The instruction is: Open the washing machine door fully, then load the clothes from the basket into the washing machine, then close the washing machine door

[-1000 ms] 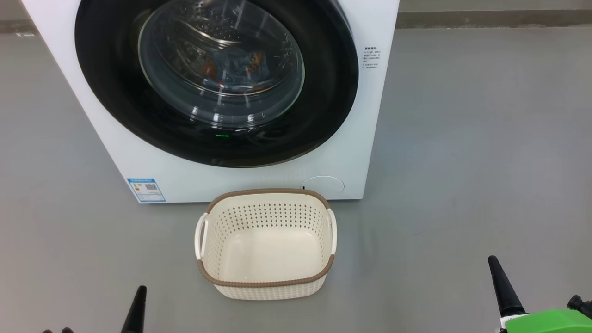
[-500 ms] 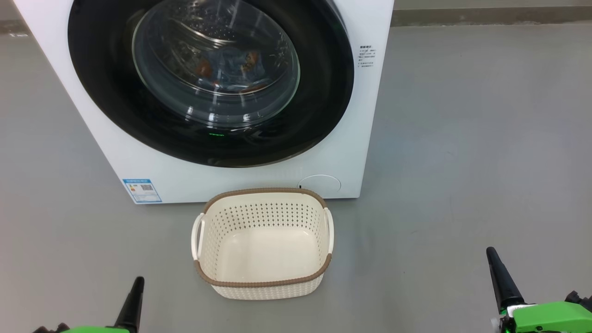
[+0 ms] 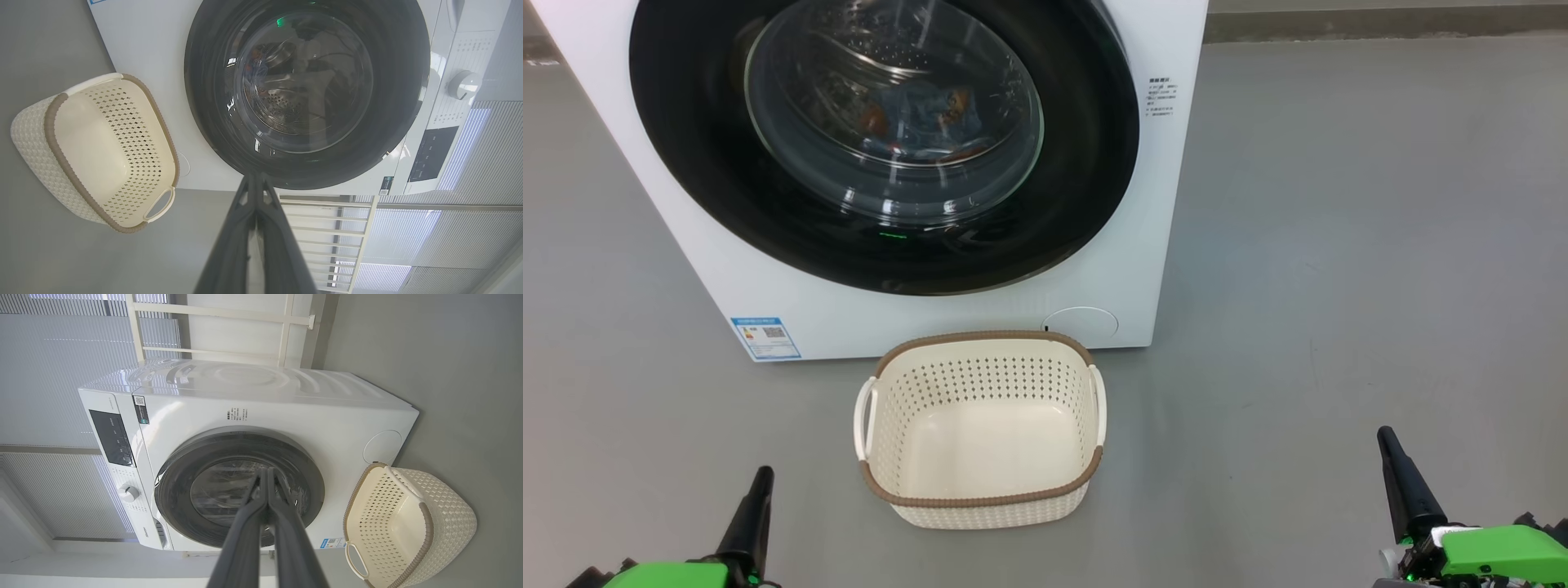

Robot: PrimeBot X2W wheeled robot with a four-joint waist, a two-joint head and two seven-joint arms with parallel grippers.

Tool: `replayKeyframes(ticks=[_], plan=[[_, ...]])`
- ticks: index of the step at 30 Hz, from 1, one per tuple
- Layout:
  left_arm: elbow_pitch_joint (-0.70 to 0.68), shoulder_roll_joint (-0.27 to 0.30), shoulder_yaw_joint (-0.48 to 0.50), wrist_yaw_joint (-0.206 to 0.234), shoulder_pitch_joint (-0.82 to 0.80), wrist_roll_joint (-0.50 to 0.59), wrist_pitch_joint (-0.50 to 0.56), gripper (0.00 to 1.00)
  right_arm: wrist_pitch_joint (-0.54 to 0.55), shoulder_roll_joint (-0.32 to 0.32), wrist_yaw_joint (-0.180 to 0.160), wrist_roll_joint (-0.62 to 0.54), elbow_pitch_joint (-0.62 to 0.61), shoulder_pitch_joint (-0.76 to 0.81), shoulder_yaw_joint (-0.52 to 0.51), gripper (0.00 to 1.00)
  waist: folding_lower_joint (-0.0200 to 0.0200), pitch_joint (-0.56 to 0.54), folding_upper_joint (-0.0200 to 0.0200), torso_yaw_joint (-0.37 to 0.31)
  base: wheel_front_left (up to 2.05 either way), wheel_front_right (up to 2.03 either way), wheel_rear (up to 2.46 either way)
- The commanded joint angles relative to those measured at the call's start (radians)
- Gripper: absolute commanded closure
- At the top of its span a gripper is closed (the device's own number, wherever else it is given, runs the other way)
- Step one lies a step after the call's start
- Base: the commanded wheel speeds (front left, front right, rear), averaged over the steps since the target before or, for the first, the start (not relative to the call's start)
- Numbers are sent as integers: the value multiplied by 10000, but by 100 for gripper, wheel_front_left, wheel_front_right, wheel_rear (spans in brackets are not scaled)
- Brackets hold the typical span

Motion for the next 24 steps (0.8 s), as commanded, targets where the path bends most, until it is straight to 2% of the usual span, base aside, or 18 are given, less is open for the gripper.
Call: replayKeyframes(ticks=[1, 24], plan=[[-164, 192, 398, -100, -514, -304, 123, 100, 121, -17, -9, 369, -205, -562, 219, 100, 0, 5, -1, -14, 0, 0, 0], [-157, 167, 461, -111, -551, -422, 197, 100, 163, -12, -9, 548, -190, -596, 220, 100, 0, 9, -1, -26, 0, 0, 0]])
